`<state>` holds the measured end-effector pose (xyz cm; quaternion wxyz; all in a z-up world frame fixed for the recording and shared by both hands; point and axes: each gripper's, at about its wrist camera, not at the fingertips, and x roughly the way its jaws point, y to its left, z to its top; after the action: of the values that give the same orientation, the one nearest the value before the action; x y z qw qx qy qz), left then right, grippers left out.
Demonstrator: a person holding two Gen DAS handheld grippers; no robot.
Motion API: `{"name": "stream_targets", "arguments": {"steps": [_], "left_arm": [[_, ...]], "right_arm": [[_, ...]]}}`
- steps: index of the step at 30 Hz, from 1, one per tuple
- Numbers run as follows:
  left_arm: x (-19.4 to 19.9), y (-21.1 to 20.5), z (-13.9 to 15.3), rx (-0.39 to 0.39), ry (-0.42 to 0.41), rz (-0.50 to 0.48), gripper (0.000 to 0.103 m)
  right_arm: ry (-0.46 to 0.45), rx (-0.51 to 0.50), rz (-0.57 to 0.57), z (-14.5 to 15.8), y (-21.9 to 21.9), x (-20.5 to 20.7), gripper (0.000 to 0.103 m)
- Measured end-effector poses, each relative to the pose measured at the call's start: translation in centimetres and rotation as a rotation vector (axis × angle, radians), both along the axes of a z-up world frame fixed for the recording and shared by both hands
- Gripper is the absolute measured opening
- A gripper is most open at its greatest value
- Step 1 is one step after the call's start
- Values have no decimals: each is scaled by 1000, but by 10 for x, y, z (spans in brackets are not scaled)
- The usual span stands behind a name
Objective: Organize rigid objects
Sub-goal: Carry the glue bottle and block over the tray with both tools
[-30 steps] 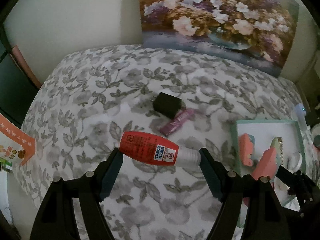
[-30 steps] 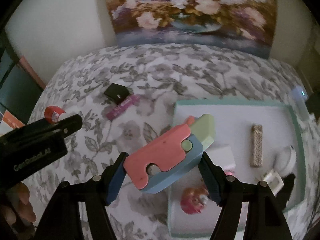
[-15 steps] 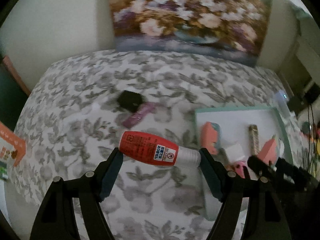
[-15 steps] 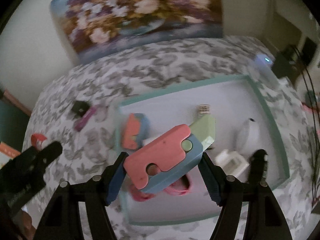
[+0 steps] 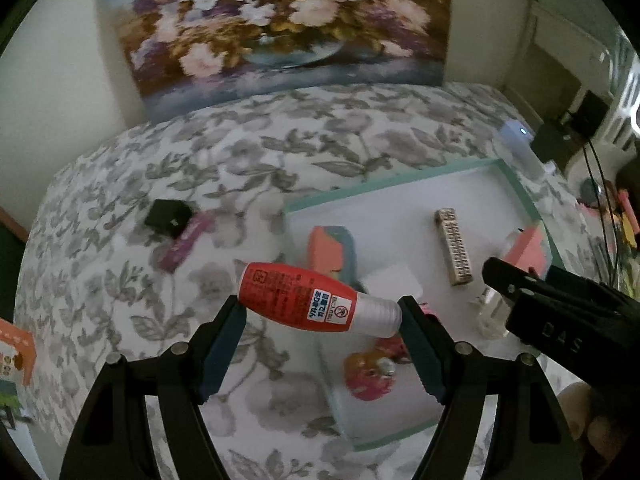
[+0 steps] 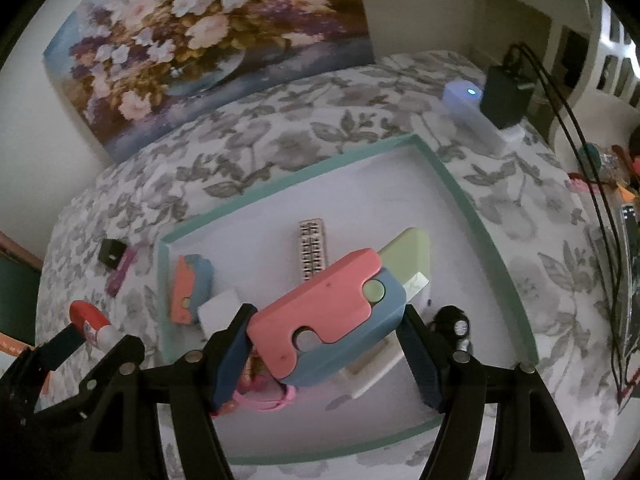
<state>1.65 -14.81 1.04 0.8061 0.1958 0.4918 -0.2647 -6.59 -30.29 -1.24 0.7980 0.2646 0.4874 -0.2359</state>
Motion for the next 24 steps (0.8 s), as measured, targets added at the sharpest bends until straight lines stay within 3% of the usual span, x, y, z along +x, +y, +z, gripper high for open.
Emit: {"name": "stream_targets", "arguments": {"steps": [11,24], "left_arm": [[-26,-36,-14,72,-21,-106,79],[-25,-44,-22,87,13,-121,79]], "right_arm": [[-1,23,-43,-3,-17,-13,74],[24,28,-16,-10,-13,-9,74]]}}
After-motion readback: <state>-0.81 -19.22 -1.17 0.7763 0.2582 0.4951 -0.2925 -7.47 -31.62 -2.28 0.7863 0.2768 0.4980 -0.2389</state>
